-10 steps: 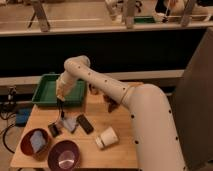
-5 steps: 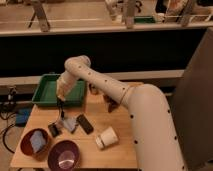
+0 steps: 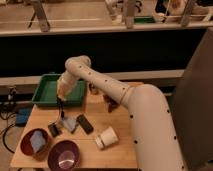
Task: Place banana in tray
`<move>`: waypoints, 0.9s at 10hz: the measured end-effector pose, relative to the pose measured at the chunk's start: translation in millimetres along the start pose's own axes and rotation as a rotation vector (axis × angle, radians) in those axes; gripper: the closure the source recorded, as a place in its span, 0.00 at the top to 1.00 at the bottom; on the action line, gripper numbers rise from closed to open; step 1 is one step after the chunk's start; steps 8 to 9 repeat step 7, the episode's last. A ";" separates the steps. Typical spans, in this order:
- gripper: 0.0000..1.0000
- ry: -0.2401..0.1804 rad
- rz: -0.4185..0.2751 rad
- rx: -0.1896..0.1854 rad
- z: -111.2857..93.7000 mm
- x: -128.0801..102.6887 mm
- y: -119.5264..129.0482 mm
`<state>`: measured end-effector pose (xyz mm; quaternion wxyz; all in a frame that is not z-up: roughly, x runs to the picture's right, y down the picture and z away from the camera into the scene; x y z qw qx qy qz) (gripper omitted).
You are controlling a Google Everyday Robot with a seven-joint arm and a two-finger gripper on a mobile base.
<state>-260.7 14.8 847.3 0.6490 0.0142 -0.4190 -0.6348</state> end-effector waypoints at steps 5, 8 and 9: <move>0.74 -0.003 -0.002 0.001 0.2 0.8 2.9; 0.76 -0.004 -0.005 0.001 0.2 1.3 3.6; 0.76 -0.004 -0.005 0.001 0.2 1.3 3.6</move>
